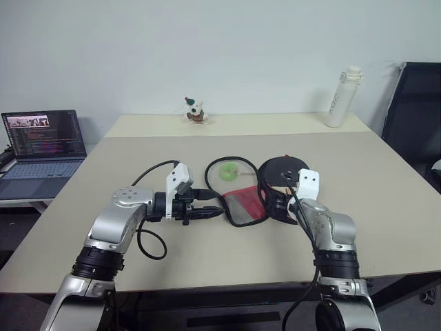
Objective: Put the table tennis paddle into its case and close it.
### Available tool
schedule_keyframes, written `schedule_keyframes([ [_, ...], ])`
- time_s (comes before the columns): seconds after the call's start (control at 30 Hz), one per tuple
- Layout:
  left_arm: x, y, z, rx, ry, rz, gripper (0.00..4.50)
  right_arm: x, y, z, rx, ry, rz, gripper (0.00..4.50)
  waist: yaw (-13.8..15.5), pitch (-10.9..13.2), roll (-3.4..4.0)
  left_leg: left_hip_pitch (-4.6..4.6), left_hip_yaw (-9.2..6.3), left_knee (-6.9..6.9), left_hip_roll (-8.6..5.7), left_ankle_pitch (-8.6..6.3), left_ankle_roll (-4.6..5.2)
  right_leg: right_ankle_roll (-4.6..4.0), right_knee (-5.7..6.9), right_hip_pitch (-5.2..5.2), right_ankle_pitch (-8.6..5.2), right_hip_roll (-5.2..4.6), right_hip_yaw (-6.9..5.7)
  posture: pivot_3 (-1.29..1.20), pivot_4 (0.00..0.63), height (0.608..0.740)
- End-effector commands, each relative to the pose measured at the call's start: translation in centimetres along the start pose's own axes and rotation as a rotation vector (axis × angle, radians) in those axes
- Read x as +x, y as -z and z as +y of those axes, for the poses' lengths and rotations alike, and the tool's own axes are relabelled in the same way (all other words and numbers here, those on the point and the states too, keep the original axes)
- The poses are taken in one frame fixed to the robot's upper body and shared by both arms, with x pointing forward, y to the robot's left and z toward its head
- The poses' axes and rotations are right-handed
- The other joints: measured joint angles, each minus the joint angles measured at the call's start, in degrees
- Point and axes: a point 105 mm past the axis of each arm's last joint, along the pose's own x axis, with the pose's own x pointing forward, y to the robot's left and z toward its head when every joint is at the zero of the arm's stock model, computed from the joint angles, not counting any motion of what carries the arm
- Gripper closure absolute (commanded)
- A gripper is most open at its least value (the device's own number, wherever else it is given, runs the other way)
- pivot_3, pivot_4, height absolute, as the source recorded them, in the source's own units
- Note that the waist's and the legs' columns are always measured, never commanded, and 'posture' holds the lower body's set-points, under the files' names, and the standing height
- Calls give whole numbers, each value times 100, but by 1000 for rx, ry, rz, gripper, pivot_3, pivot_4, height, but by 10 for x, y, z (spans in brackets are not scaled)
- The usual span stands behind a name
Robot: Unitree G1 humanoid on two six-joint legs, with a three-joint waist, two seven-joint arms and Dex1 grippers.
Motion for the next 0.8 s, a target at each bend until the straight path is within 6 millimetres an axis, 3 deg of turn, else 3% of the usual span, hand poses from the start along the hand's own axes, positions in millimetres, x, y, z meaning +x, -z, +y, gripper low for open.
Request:
schedule_keyframes([
  [0.03, -5, -11, 1, 36, -17, -33, 1753, -12, -11, 12, -16, -49, -49, 33, -1, 0, 0, 0, 0, 0, 0, 0, 0, 0, 0, 0, 0, 0, 0, 0, 150, 740],
  [0.2, -6, -8, 2, 30, -24, -29, 1753, -20, -4, 14, -23, -65, -33, 33, 0, 0, 0, 0, -1, 0, 1, 0, 0, -1, 0, 0, -1, 0, -1, 0, 150, 740],
  [0.53, -3, -6, 2, 28, -25, -32, 1753, -11, 13, -8, -165, 9, -32, 33, -4, 0, -1, 0, 0, 0, 0, 0, 0, -3, -1, 0, -2, 0, 0, 0, 150, 740],
  [0.63, -2, -6, 2, 29, -24, -34, 1753, -10, 13, -11, -175, 24, -39, 571, -2, 0, -1, 0, 0, 0, 0, 0, 0, -3, -2, 0, -2, 1, 0, 0, 150, 740],
  [0.8, -2, -6, 1, 30, -24, -34, 1753, -11, 12, -10, -184, 26, -48, 2233, -2, 0, -1, 0, 0, 0, 0, 0, 0, -3, -2, 0, -2, 1, 0, 0, 150, 740],
])
